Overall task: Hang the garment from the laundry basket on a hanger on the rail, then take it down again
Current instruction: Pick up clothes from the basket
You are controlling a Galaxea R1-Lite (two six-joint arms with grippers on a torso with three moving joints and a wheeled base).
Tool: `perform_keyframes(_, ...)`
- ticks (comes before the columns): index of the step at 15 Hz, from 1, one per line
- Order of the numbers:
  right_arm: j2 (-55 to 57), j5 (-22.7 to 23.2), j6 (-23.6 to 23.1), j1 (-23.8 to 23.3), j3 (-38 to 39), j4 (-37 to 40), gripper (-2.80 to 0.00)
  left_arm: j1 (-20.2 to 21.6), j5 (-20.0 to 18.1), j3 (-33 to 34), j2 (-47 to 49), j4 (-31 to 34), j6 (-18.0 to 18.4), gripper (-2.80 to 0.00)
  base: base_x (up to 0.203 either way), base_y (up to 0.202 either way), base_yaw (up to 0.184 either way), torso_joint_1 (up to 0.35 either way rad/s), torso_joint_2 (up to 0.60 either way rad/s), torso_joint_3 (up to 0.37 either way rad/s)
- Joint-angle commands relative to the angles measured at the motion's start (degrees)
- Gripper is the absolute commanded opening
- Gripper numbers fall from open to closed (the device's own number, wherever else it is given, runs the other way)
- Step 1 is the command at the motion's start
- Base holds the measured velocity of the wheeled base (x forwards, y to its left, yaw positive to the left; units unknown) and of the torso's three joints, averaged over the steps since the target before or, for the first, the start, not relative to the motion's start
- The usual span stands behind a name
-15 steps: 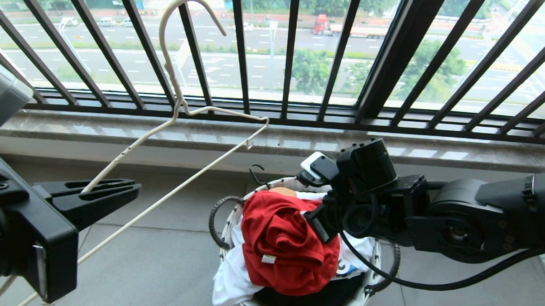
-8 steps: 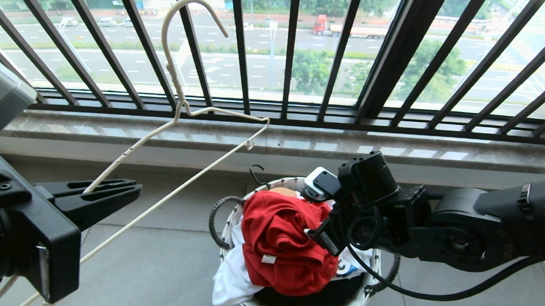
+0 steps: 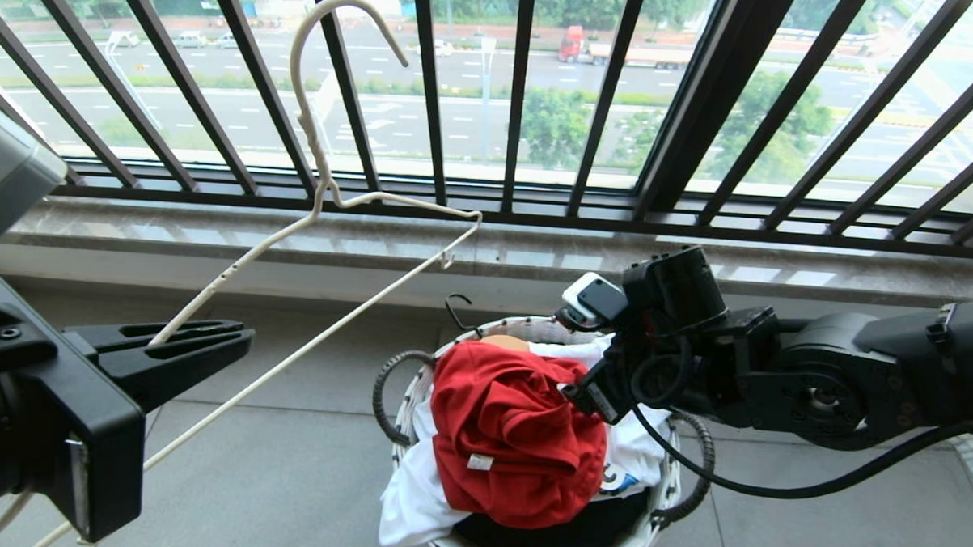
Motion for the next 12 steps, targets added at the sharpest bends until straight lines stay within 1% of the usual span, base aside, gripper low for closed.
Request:
perform_keyframes(1,1.40,-0.09,-0.03,0.41,-1.00,-0.10,0.00,-0.01,0.28,-0.15,-0.34,0.06,0.03,-2.80,0.000,0.000,0.000,0.000,0.00,0.000)
perform_keyframes(6,4.11,-0.15,-0.02,1.76,-1.18,-0.19,0.00,-0.01,0.28,-0.42,-0.64,0.15,0.12,-2.80,0.000,0.000,0.000,0.000,0.00,0.000)
perform_keyframes(7,4.21,-0.17,-0.02,1.76,-1.27,-0.10,-2.80,0.05,0.28,-0.42,-0.64,0.06,0.12,-2.80,0.000,0.000,0.000,0.000,0.00,0.000)
perform_keyframes(12,3.51,-0.35,-0.16,1.73,-1.18,0.25,-2.80,-0.01,0.28,-0.50,-0.90,0.07,0.21,-2.80,0.000,0.000,0.000,0.000,0.00,0.000)
